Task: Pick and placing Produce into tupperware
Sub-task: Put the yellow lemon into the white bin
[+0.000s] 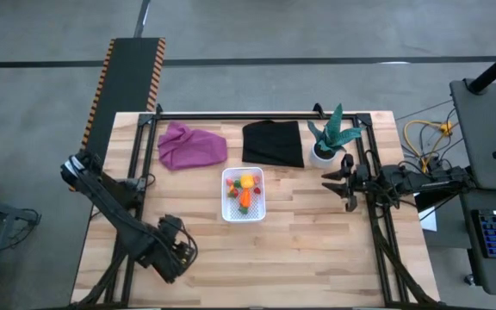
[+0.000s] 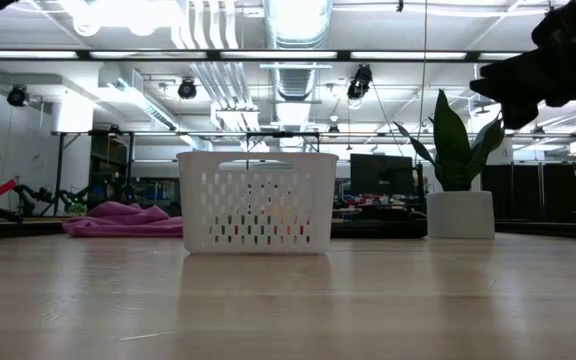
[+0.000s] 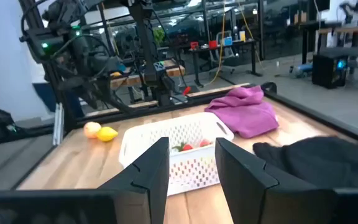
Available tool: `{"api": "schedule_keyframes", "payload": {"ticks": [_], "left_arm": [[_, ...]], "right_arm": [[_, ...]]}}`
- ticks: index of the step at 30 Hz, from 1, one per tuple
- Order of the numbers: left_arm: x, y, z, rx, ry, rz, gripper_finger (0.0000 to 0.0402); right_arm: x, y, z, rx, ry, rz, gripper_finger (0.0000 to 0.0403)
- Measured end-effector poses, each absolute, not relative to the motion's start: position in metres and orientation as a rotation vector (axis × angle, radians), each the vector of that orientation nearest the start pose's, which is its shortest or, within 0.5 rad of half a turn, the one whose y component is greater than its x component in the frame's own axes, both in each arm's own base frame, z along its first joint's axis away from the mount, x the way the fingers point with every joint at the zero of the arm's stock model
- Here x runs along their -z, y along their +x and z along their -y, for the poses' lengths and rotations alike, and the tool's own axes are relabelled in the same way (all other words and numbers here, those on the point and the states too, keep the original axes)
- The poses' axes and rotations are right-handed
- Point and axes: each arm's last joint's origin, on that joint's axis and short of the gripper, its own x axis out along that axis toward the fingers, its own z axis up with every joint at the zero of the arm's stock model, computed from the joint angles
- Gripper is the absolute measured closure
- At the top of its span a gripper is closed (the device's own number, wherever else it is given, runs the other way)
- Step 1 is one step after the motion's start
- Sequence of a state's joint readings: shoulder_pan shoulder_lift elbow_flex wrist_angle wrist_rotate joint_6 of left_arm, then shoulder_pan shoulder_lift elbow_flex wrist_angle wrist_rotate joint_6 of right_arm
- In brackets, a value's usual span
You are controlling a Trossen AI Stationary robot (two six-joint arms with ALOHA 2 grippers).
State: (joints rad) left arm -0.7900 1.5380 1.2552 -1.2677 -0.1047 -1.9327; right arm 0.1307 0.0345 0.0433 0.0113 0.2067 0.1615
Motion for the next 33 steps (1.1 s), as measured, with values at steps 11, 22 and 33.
{"api": "schedule_keyframes", "payload": {"ticks": [11,22,33], "left_arm": [[-0.229,0.212,0.203,-0.948,-0.962,-1.310,0.0137],[-0.208,0.218,0.207,-1.069,-0.972,-1.346,0.0137],[-0.185,0.223,0.209,-1.163,-0.930,-1.362,0.0137]], "right_arm": [[-0.177,0.097,-0.007,0.075,0.089,0.022,0.0280],[-0.176,0.097,-0.007,0.076,0.088,0.014,0.0280],[-0.175,0.097,-0.007,0.076,0.087,0.010,0.0280]]}}
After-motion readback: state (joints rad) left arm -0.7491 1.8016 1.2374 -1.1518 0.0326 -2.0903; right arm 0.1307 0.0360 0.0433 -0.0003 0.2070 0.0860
